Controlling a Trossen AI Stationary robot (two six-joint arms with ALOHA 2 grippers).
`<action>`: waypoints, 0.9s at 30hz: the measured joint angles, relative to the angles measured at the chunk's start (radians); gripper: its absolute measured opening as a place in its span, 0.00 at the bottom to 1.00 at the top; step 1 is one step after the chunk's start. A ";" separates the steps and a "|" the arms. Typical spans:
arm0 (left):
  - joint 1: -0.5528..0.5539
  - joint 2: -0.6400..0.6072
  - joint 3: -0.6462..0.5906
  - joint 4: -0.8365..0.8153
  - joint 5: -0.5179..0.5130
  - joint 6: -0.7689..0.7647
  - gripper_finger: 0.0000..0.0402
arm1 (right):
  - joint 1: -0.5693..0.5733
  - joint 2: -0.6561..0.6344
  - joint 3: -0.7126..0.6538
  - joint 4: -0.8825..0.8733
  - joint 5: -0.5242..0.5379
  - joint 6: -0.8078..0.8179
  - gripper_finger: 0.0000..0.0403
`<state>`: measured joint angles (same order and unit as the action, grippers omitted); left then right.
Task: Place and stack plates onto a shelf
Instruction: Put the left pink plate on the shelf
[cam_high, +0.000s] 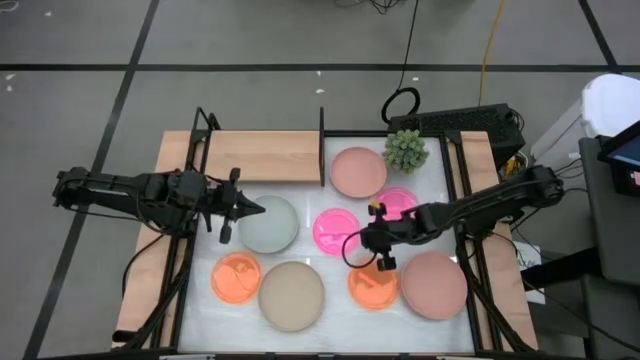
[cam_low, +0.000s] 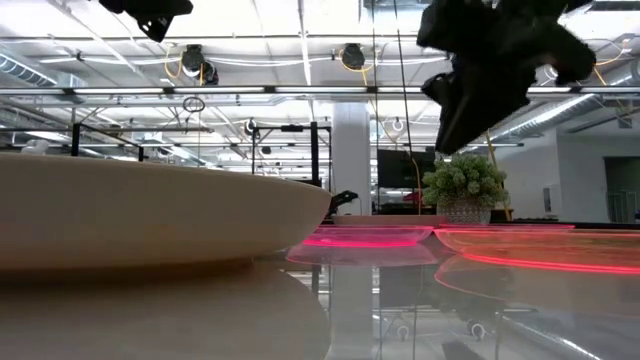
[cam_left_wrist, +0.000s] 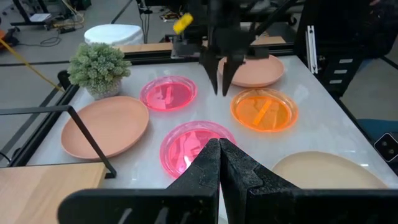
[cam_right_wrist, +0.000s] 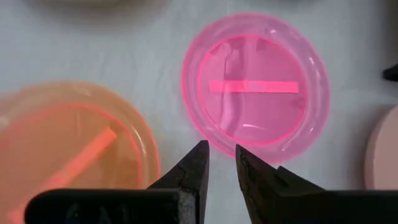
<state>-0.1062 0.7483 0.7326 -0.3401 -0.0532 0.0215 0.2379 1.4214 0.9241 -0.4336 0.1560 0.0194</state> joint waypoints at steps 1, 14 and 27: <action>0.000 0.000 0.000 0.000 0.000 -0.001 0.01 | 0.000 0.016 0.000 0.006 0.000 -0.028 0.17; 0.000 0.000 0.000 0.000 0.000 -0.001 0.01 | 0.000 0.188 0.000 0.084 0.005 -0.387 0.17; 0.000 0.000 0.000 0.000 -0.001 0.001 0.01 | -0.002 0.279 0.000 0.121 0.080 -0.584 0.27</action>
<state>-0.1062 0.7479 0.7322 -0.3401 -0.0540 0.0223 0.2363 1.7005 0.9241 -0.3126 0.2359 -0.5650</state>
